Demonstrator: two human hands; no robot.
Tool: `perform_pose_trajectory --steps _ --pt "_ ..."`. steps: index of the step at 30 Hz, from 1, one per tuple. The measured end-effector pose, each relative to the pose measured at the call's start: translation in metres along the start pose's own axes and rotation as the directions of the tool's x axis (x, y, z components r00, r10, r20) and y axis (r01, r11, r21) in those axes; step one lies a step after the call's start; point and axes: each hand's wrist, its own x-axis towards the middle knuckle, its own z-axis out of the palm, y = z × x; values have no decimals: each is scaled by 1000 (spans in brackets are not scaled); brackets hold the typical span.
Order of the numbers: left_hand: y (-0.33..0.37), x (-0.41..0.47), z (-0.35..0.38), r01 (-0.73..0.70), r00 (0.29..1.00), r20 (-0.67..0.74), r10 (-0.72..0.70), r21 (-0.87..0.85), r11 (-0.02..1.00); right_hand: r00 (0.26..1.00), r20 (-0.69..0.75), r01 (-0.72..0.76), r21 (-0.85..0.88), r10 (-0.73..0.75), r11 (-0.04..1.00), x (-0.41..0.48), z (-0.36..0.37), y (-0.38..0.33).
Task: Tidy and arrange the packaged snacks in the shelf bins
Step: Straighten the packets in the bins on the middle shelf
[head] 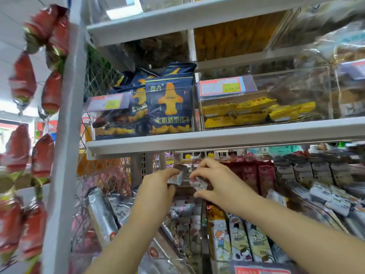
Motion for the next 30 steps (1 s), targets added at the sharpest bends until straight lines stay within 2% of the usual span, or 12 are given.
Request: perform_pose_trajectory --steps 5,9,14,20,26,30 --pt "-14 17 1 -24 996 89 13 119 993 985 91 -150 -3 150 989 26 26 9" --pt "-24 37 8 1 980 197 -35 170 985 967 87 -244 21 241 970 47 45 19" --pt "-40 58 1 46 942 314 -117 223 974 957 46 -288 11 287 958 64 59 29" --pt "-54 62 7 17 838 506 -203 348 937 927 202 -312 -53 317 948 72 65 36" --pt "-47 52 4 -41 875 445 -189 458 888 931 196 -308 -30 308 951 59 52 32" --pt "-28 37 -4 -76 914 392 -107 422 903 941 160 -300 -4 297 954 45 28 21"
